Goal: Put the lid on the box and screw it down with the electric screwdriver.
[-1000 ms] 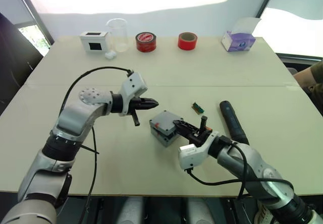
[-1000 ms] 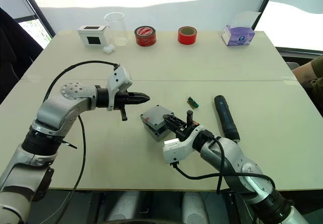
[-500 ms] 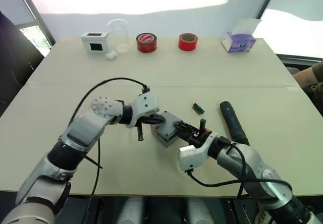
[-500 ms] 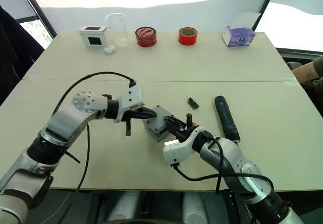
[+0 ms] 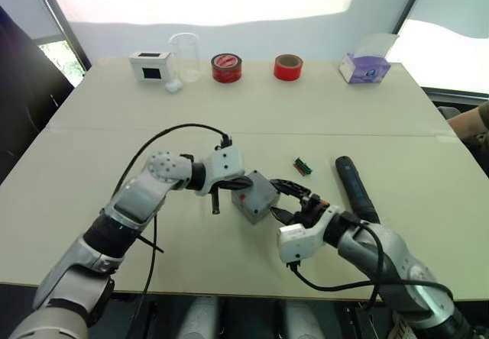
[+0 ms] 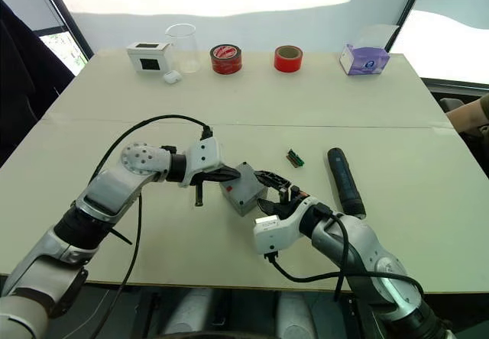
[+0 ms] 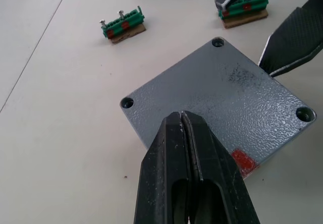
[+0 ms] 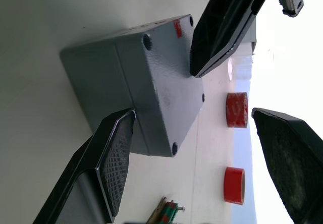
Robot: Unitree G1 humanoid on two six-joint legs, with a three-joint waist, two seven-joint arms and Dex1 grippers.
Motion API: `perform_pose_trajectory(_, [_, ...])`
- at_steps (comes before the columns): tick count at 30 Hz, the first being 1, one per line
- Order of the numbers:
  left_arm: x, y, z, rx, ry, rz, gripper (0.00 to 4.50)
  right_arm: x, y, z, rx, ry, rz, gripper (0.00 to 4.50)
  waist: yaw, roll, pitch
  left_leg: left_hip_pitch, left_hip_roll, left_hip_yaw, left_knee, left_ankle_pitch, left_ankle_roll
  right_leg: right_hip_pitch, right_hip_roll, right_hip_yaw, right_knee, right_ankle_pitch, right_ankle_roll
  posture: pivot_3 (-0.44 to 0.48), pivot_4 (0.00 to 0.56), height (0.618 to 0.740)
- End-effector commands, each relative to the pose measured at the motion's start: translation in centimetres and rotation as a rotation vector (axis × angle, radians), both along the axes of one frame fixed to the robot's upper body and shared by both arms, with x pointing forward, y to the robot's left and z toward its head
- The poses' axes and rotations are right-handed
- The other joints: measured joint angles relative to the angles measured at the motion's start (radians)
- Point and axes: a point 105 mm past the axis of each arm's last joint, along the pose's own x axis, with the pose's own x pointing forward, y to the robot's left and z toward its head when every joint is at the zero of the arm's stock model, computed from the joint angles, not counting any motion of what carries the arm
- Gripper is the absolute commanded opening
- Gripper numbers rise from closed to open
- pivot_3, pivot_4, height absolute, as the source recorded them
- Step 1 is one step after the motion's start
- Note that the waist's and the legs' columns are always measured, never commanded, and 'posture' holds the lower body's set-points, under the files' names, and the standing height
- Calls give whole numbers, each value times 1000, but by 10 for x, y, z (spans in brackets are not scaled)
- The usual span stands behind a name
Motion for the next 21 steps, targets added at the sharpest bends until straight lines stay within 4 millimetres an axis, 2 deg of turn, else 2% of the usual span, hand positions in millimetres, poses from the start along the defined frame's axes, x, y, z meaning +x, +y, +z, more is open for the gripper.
perform_pose_trajectory(1, [-2,10,-30,81,74,25,0,-10,0,20,53,-37,35,3704,0,0,0,0,0,0,0,0,0,0,0,0,0,0,0,0,150,740])
perform_pose_trajectory(3, [-2,10,-31,79,77,26,0,-11,-4,24,139,12,7,3704,0,0,0,0,0,0,0,0,0,0,0,0,0,0,0,0,150,740])
perform_pose_trajectory(6, [0,10,-28,47,76,35,0,-7,-11,27,268,94,-54,3118,0,0,-1,0,0,0,0,0,0,0,0,0,0,0,0,0,150,740])
perform_pose_trajectory(8, [4,12,-14,-32,94,67,0,-4,-15,27,378,204,-103,2454,0,0,-1,0,0,0,0,0,0,0,0,0,0,0,0,0,150,740])
perform_pose_trajectory(9, [7,13,-2,-93,112,88,0,-2,-17,26,425,258,-129,2021,1,0,-1,0,0,0,0,0,0,0,0,0,0,0,0,0,150,740])
perform_pose_trajectory(10, [10,17,10,-153,126,112,0,0,-20,23,460,320,-158,1786,0,-1,0,0,0,0,0,0,0,0,0,0,0,0,0,0,150,740])
perform_pose_trajectory(11, [11,19,17,-189,135,126,0,0,-21,21,477,356,-175,1268,-1,0,0,0,0,-1,0,0,0,0,0,0,0,0,0,0,150,740])
perform_pose_trajectory(14, [22,34,35,-276,152,200,0,3,-26,18,571,478,-242,100,-1,0,0,-1,0,-1,0,0,0,-2,0,0,1,0,0,0,150,740])
perform_pose_trajectory(18, [37,48,43,-314,133,285,0,-3,-21,13,667,702,-275,39,0,0,0,-1,0,-1,-1,0,0,-3,0,0,1,0,0,0,150,740])
perform_pose_trajectory(21, [45,47,34,-276,120,315,0,-9,-16,7,664,835,-284,39,2,0,0,-1,0,-1,-1,0,0,-2,-1,0,0,0,0,0,150,740])
